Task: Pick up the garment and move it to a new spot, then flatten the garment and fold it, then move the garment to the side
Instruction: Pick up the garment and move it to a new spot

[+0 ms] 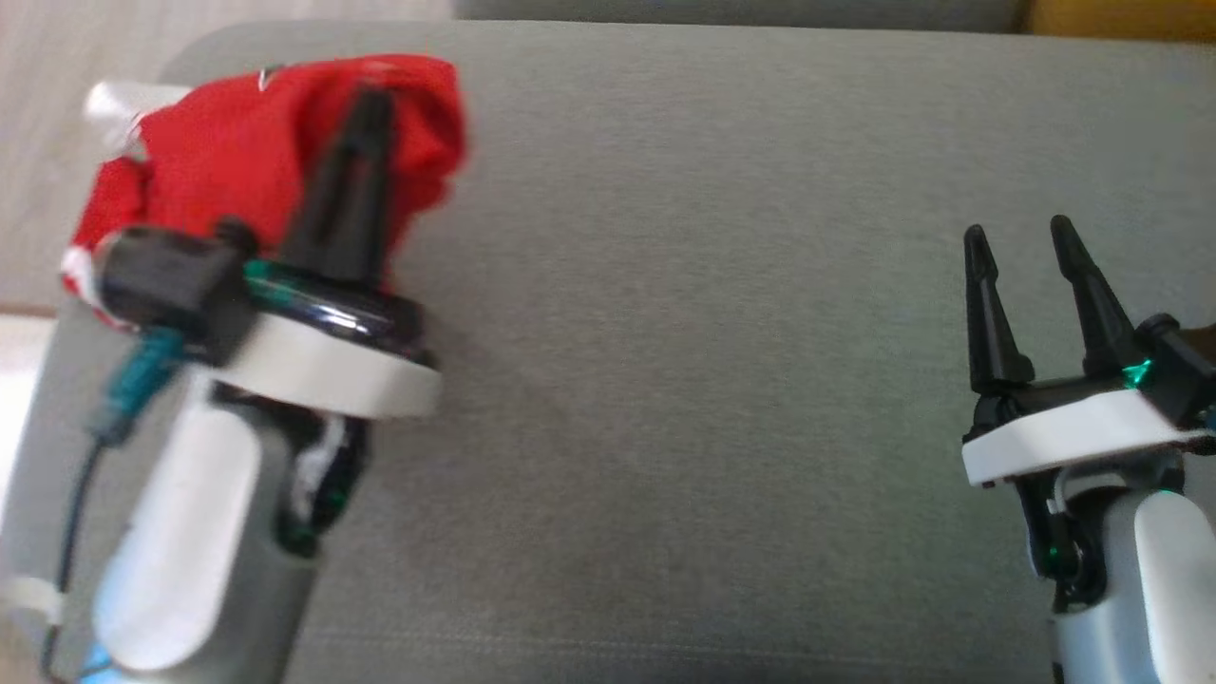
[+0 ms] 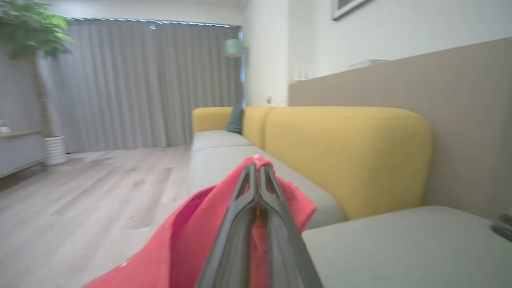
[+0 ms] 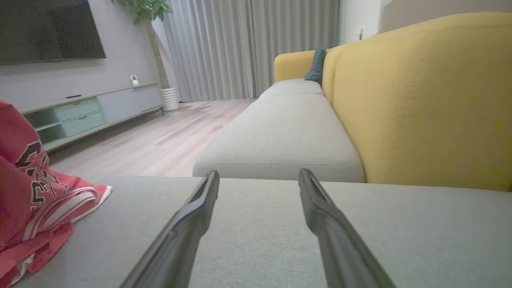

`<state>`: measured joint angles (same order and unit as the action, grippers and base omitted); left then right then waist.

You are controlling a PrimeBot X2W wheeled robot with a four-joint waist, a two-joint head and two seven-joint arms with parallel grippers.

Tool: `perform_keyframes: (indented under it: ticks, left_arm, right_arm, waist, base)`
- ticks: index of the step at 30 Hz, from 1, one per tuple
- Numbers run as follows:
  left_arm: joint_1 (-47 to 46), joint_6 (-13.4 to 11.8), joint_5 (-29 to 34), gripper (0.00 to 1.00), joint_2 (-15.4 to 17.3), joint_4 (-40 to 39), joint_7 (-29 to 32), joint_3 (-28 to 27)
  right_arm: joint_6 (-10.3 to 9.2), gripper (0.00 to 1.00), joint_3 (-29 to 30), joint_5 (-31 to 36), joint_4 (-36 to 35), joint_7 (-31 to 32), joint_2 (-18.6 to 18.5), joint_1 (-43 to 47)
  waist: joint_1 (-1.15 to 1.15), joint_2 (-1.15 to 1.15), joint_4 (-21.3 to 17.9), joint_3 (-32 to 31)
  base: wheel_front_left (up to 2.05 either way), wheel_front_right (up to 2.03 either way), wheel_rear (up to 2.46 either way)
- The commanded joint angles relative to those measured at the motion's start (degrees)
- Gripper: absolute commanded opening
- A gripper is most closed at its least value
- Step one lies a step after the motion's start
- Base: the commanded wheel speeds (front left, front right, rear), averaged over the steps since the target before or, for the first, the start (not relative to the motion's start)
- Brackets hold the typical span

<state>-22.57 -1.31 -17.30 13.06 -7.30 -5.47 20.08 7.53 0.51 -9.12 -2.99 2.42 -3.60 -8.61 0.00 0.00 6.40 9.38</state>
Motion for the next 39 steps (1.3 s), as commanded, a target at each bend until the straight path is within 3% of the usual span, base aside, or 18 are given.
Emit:
perform_keyframes:
  ticks: [1,10,17,23,33,34,35,36,39]
  left_arm:
    - [-3.26,0.52,0.42,0.00,0.29,-2.50,0.44,-1.03]
    - [-11.57,4.90,1.06,0.00,-5.72,1.36,2.02,8.37]
    - [-19.62,6.49,1.17,0.00,-8.87,4.23,1.27,14.01]
    - [-23.29,6.23,0.56,0.00,-9.72,7.98,1.90,16.86]
    - [-25.08,6.99,-1.50,0.00,-9.93,29.31,2.19,19.59]
    - [-25.35,7.05,-1.60,0.06,-9.96,30.94,1.71,19.81]
    - [-25.70,7.06,-1.70,0.74,-9.99,32.12,1.04,19.95]
    - [-26.00,7.08,-1.82,1.00,-10.02,33.02,0.37,20.17]
    - [-26.55,6.67,-2.01,1.00,-10.08,33.76,-3.14,20.58]
  right_arm:
    - [-0.04,1.00,-1.09,-0.57,-2.32,-0.68,0.42,-0.38]
    - [-0.04,1.00,-1.94,-2.62,-1.64,-2.96,0.69,-1.22]
    - [-0.04,1.00,-3.04,-5.67,0.52,-5.71,0.71,-1.86]
    - [-0.04,1.00,-3.34,-7.28,2.05,-7.68,0.71,-2.26]
    - [-0.04,1.00,-4.84,-8.62,4.71,-10.36,0.72,-5.19]
    - [-0.04,1.00,-4.97,-8.59,5.01,-10.51,0.72,-5.48]
    - [-0.04,1.00,-5.07,-8.55,5.32,-10.64,0.72,-5.73]
    - [-0.04,1.00,-5.08,-8.46,5.62,-10.73,0.72,-5.93]
    - [-0.04,1.00,-4.90,-8.05,6.38,-10.90,0.72,-6.35]
  waist:
    - [0.00,0.00,-3.26,0.96]
    - [0.00,0.00,-13.65,5.55]
    - [0.00,0.00,-20.55,9.04]
    - [0.00,0.00,-22.92,11.75]
    - [0.00,0.00,-23.46,16.46]
    - [0.00,0.00,-23.32,16.64]
    - [0.00,0.00,-23.14,16.72]
    - [0.00,0.00,-22.88,16.74]
    - [0.00,0.00,-21.90,16.32]
  base:
    - [0.00,0.00,0.00]
    - [0.00,0.00,0.00]
    - [0.00,0.00,0.00]
    - [0.00,0.00,0.00]
    - [0.00,0.00,0.00]
    - [0.00,0.00,0.00]
    - [0.00,0.00,0.00]
    - [0.00,0.00,0.00]
    - [0.00,0.00,0.00]
